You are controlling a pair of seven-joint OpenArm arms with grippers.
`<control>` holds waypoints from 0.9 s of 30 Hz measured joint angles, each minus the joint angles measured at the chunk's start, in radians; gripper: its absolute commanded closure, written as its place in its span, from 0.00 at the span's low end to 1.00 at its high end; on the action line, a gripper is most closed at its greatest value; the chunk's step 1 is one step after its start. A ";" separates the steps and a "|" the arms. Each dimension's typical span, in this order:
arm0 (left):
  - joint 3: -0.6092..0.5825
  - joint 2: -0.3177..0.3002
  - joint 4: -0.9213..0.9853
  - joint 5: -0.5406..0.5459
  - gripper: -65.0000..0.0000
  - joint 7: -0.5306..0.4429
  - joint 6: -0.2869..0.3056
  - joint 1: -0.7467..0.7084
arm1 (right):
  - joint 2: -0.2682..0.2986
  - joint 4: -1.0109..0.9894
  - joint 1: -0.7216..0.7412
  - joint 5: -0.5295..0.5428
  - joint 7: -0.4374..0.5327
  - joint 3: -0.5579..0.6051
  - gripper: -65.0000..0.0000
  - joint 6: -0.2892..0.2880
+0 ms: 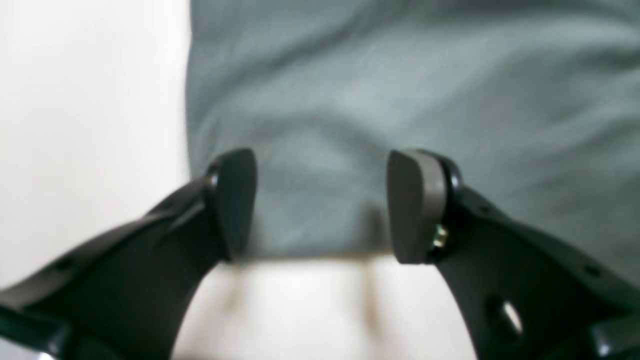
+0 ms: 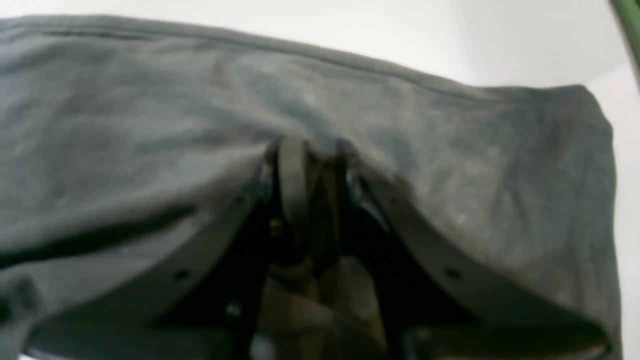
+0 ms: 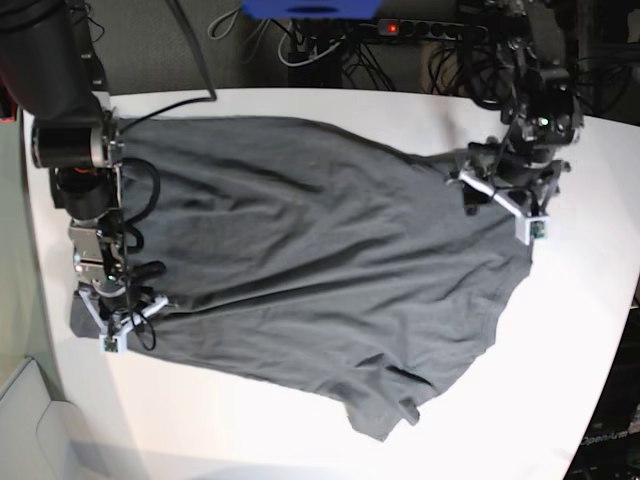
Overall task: Layout the t-shirt on the table in an organized manner, then fold the t-shirt properly
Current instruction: 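Move the left gripper across the shirt and grasp fabric near the collar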
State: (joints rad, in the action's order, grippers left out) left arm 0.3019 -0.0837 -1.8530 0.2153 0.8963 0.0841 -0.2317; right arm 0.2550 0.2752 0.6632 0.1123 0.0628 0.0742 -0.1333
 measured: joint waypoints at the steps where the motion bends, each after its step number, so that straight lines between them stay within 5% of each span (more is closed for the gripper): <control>1: -0.019 0.016 -0.016 0.002 0.38 -0.008 0.006 0.009 | 0.000 0.013 -0.005 -0.002 -0.011 -0.029 0.87 -0.016; 6: -0.199 0.071 -0.038 -0.002 0.38 0.012 -0.003 0.065 | 0.016 0.179 -0.083 -0.008 -0.148 -0.223 0.87 -0.195; 9: -0.343 0.085 -0.006 0.002 0.39 -0.004 -0.002 0.119 | 0.016 0.363 -0.144 -0.037 -0.321 -0.262 0.87 -0.257; 12: -0.469 0.110 0.064 -0.001 0.39 -0.001 -0.010 0.140 | 0.012 0.559 -0.221 -0.038 -0.376 -0.270 0.86 -0.323; 15: -0.558 0.138 0.137 0.003 0.44 -0.003 -0.005 0.141 | 0.011 0.697 -0.255 -0.039 -0.405 -0.266 0.86 -0.325; 20: -0.615 0.190 0.301 -0.005 0.71 -0.013 -0.009 0.193 | 0.024 0.815 -0.265 -0.034 -0.455 -0.264 0.86 -0.331; 27: -0.619 0.185 0.422 -0.001 0.71 -0.015 -0.005 0.212 | 0.045 0.824 -0.267 -0.034 -0.478 -0.263 0.86 -0.332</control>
State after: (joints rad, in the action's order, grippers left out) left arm -0.3172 0.1013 -1.4311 0.2146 0.8814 0.0795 -0.0196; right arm 0.2996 1.0992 0.3958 0.0780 -0.4152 -0.1886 -0.4652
